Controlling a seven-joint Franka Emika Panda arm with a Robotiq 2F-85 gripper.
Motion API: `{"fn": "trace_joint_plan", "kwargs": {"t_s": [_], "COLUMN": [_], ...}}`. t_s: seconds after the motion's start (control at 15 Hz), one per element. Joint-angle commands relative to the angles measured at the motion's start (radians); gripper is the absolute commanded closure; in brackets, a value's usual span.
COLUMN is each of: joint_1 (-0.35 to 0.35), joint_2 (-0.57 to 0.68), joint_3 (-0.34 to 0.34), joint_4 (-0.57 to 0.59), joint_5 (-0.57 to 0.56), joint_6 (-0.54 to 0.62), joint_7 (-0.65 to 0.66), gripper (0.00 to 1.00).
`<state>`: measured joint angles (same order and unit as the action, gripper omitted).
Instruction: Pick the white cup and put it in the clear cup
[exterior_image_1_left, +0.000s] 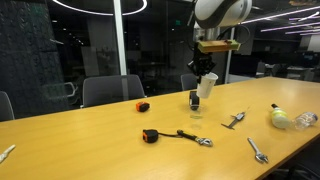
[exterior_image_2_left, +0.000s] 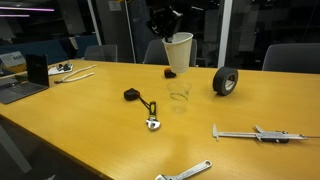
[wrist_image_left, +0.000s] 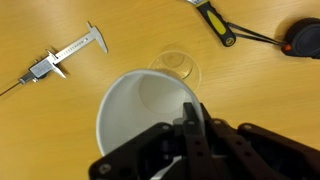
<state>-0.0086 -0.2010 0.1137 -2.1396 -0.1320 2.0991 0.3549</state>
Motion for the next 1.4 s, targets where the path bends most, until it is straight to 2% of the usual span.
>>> {"fn": "trace_joint_plan", "kwargs": {"t_s": [0.0,0.6,1.33], "joint_1": [0.019,0.033,0.031], "joint_2": [0.068,0.167,0.247], "joint_3": [-0.005,-0.018,-0.044], "joint_4": [0.064,0.086,0.128], "joint_5": [0.02,0.065,0.068], "joint_6": [-0.01,-0.001,-0.008], "joint_7": [0.005,-0.006,-0.017], "gripper": [0.94,0.94,0.94]}}
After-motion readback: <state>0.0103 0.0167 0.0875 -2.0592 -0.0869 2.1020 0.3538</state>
